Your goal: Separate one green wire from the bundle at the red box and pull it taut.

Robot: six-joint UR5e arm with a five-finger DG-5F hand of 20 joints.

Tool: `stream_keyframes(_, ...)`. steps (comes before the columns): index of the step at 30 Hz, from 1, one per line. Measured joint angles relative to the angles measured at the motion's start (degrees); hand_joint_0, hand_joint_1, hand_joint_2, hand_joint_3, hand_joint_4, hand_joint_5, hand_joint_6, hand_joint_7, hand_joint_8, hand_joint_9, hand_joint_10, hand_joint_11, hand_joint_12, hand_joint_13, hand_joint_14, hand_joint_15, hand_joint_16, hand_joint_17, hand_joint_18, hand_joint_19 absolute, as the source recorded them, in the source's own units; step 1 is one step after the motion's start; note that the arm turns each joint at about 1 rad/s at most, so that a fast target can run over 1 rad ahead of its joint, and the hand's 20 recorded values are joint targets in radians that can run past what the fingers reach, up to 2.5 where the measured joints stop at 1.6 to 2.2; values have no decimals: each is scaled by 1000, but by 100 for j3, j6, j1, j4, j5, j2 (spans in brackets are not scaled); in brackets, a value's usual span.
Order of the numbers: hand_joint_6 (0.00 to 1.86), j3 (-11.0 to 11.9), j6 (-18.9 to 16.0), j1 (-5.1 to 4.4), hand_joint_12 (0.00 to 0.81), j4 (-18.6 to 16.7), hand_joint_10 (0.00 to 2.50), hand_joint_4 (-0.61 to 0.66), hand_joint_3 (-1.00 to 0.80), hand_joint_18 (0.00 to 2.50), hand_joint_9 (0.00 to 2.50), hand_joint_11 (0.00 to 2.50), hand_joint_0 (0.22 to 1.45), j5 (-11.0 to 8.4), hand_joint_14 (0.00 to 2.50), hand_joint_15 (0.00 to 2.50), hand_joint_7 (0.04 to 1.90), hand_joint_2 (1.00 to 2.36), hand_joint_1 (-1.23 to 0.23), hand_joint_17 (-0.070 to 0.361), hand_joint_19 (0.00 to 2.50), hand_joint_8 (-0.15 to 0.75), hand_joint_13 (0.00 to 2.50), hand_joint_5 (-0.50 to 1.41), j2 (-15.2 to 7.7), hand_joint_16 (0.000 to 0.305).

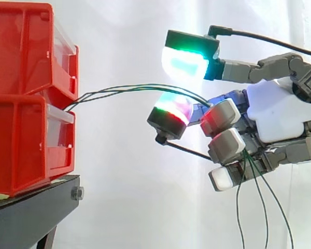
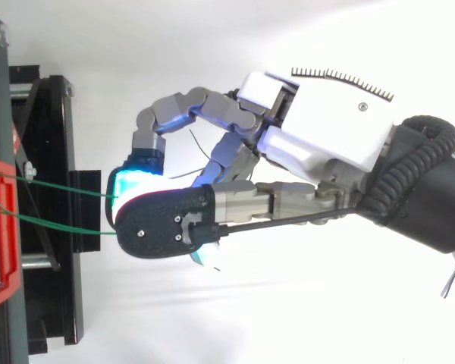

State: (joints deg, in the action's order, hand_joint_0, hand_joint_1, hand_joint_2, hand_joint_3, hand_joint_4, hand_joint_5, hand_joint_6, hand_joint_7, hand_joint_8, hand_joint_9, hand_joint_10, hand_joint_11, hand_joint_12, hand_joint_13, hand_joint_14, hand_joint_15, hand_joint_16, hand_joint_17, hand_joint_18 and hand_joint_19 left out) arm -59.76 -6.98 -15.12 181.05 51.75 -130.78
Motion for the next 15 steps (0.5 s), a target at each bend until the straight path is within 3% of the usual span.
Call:
stream_keyframes(7,868,0,-3,0,385,-6,26,36,-253,933,1399,1046,587,-3,30,898,1166,1017,-644,113,651,262,1230,-138,0,50)
stream_keyframes(15,883,0,0,0,413,-8,25,14,-148,983,1428,1029,586,-6,27,876,1137,1019,-676,123,617,283,1244,-129,0,55)
